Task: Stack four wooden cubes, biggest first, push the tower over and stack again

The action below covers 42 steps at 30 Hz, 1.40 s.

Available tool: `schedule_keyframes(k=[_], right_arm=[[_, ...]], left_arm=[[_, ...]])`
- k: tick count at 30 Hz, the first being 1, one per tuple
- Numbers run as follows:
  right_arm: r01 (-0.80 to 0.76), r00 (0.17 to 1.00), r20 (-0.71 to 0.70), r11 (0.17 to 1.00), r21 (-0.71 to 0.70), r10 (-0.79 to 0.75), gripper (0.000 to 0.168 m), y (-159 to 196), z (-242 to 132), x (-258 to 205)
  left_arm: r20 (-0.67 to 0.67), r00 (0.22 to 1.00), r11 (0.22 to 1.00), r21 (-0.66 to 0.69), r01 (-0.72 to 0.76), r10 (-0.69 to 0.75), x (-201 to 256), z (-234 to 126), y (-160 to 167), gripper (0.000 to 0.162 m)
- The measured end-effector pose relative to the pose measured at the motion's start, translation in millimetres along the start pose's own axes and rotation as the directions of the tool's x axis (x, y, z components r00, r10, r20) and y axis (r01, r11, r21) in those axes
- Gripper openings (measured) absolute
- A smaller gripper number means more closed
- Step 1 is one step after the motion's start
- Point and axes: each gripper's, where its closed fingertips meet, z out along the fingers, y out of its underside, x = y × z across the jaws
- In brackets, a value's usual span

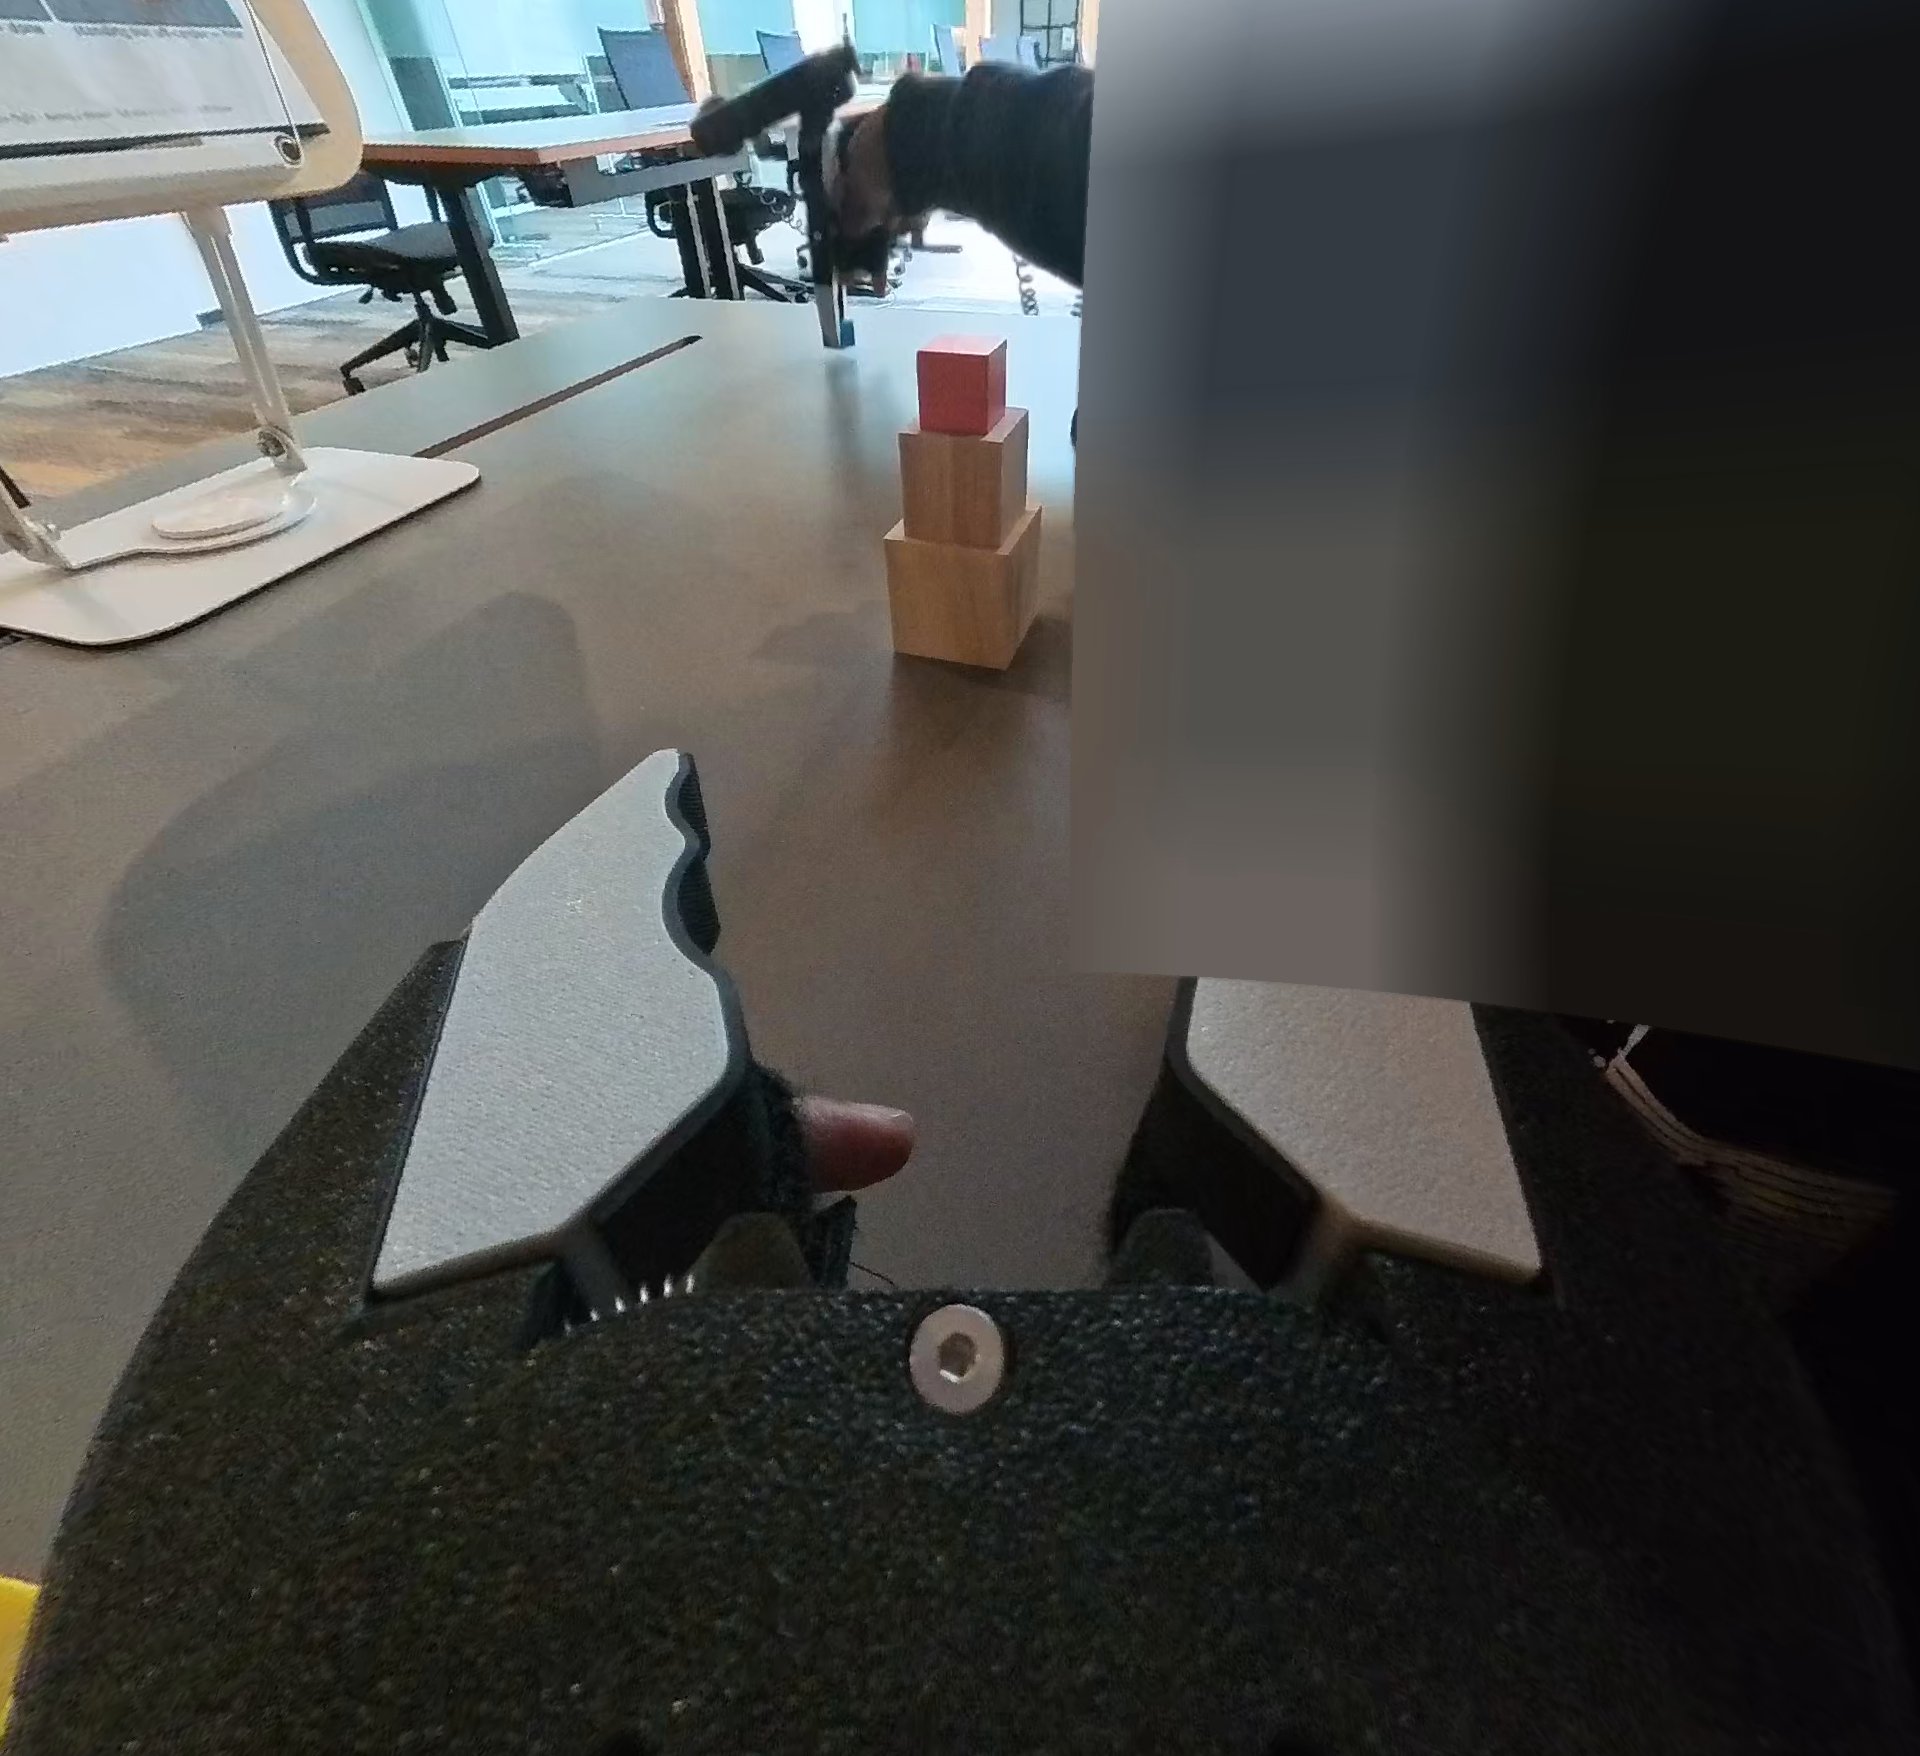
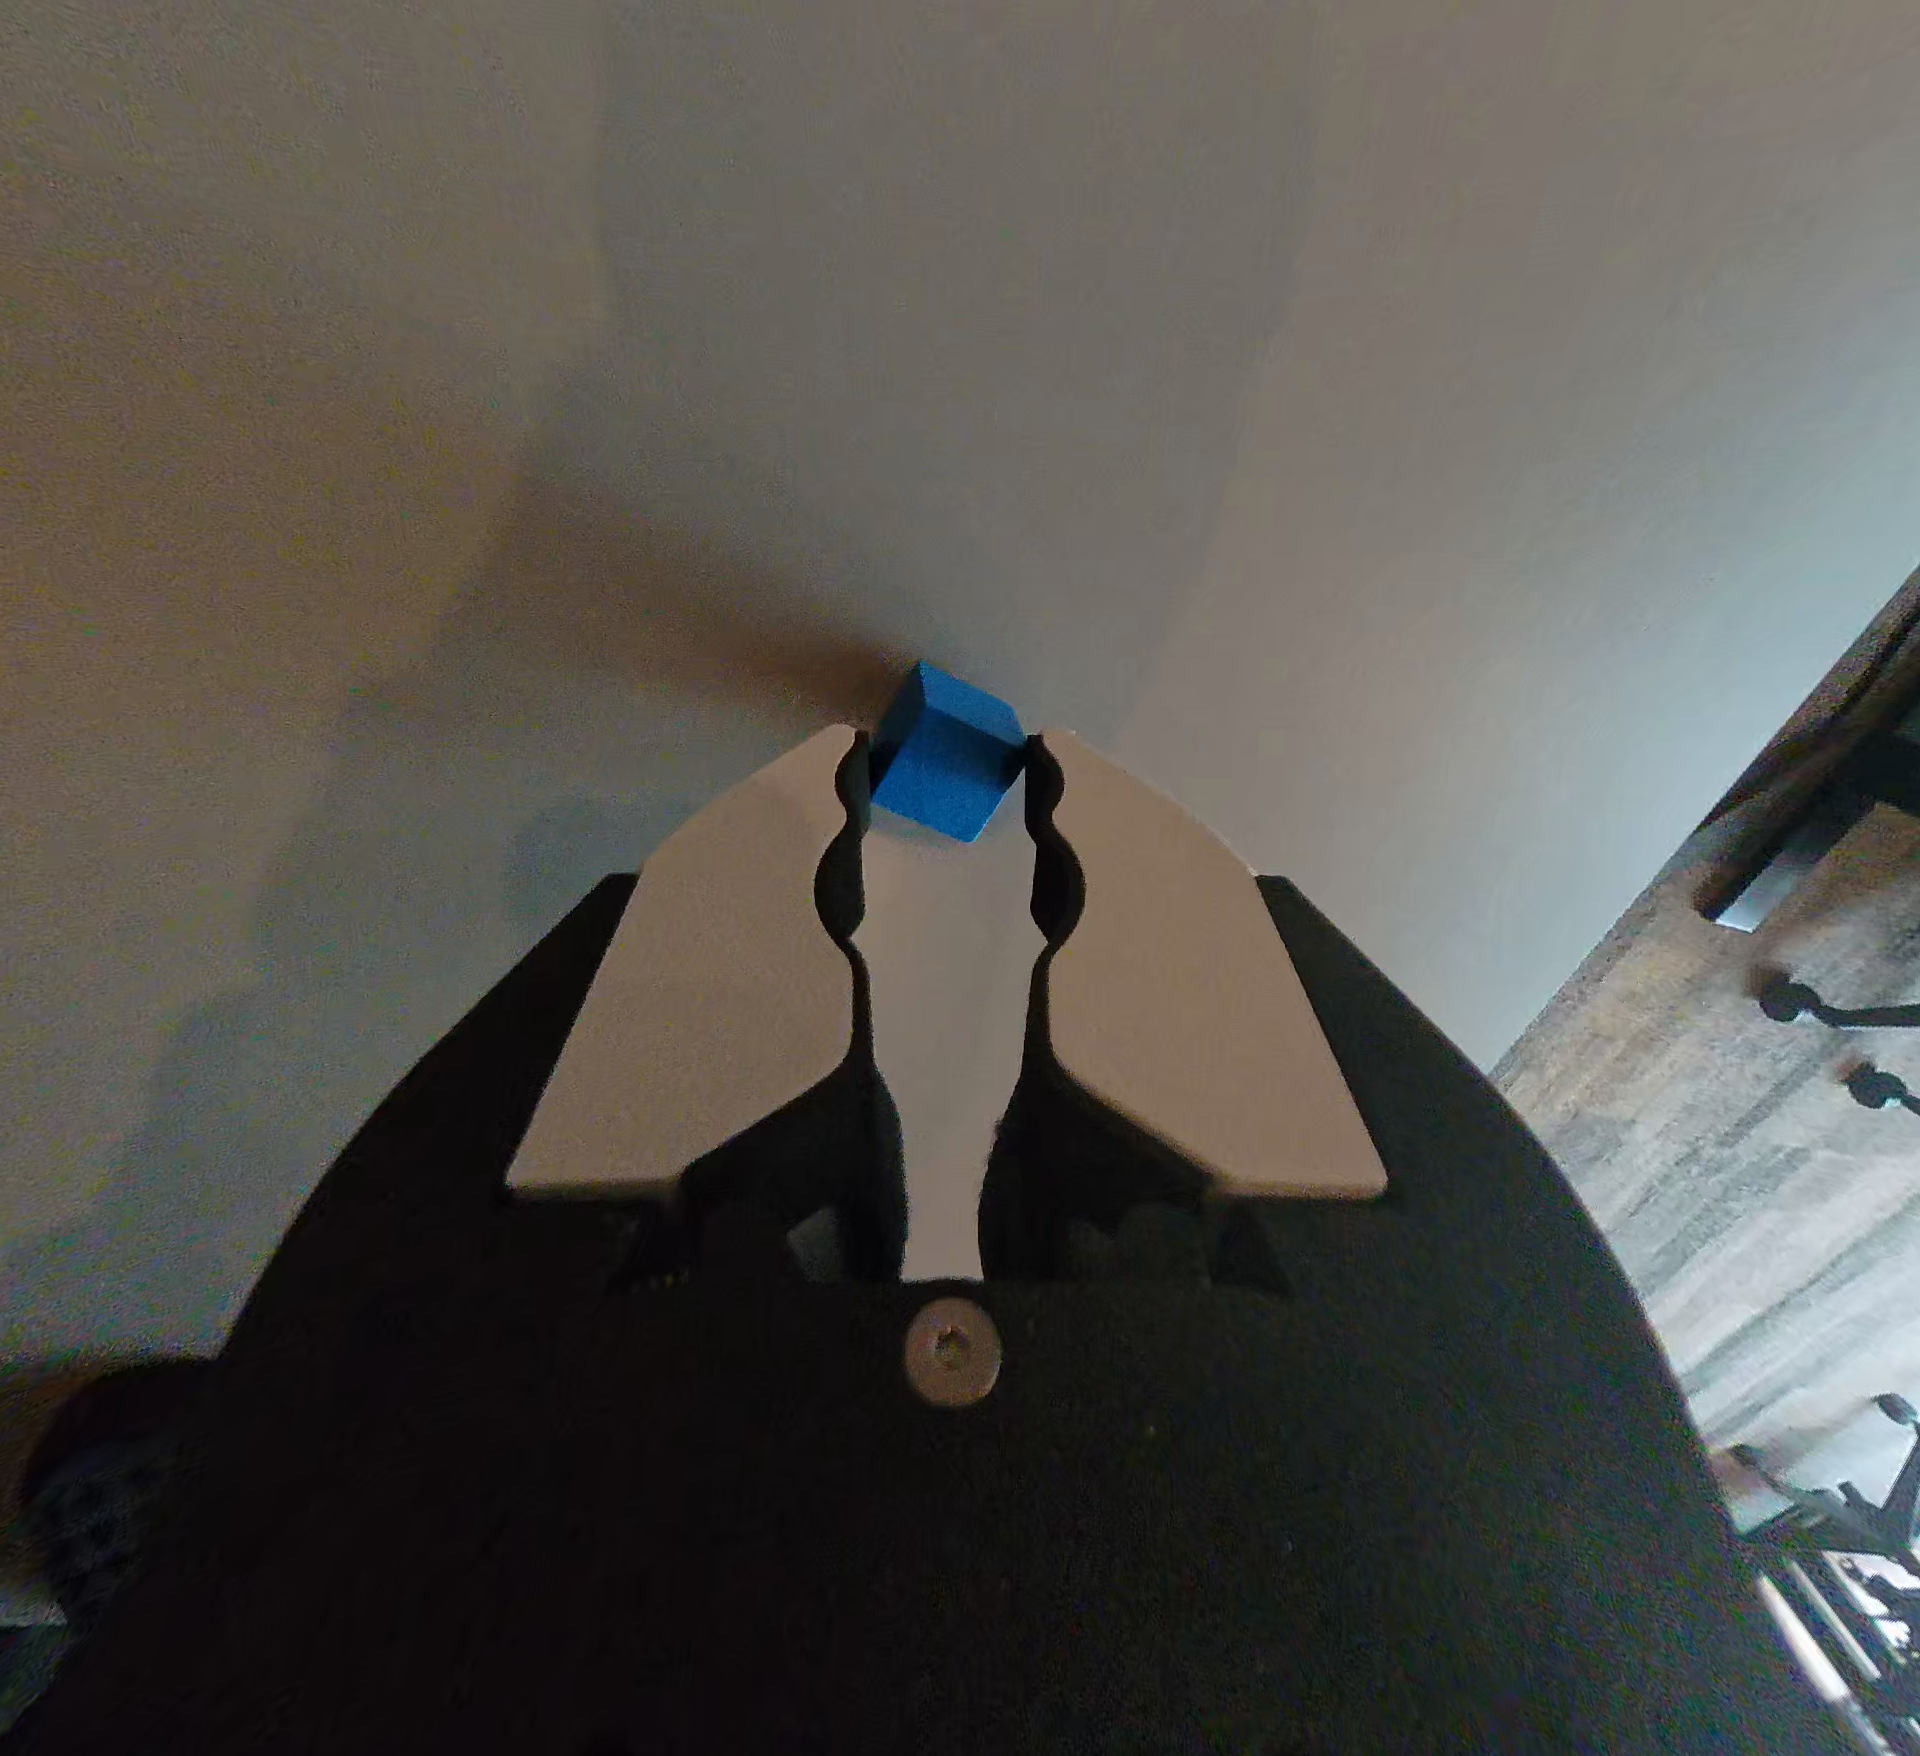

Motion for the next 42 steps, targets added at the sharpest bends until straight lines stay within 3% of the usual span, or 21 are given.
schedule_keyframes(k=[6,13,22,32,42], right_arm=[[0.13,0.991,0.009,0.99,0.046,-0.13,0.028,0.8,-32.1,-31.2],[0.409,0.911,0.005,0.904,0.124,-0.413,0.028,10.6,-93.5,-123.1],[0.782,0.611,-0.027,0.598,0.176,-0.791,0.028,50.8,-166.5,-282.9],[0.947,0.27,-0.059,0.254,0.195,-0.961,0.028,89.0,-191.8,-399.5],[0.973,0.1,-0.022,0.093,0.211,-0.995,0.028,101.4,-186.1,-458.2]], left_arm=[[0.002,1.0,1.0,-0.003,0.006,-0.006,-0.9,0.2,0.4,0.092],[0.008,1.0,1.0,-0.013,0.01,-0.01,-1.9,1.1,1.8,0.092],[0.004,1.0,1.0,-0.006,0.005,-0.005,-1.0,0.4,1.2,0.093],[0.007,1.0,1.0,-0.008,-0.004,0.004,-0.6,0.6,1.4,0.092],[0.005,1.0,1.0,-0.007,-0.005,0.005,-0.6,0.6,1.3,0.092]])
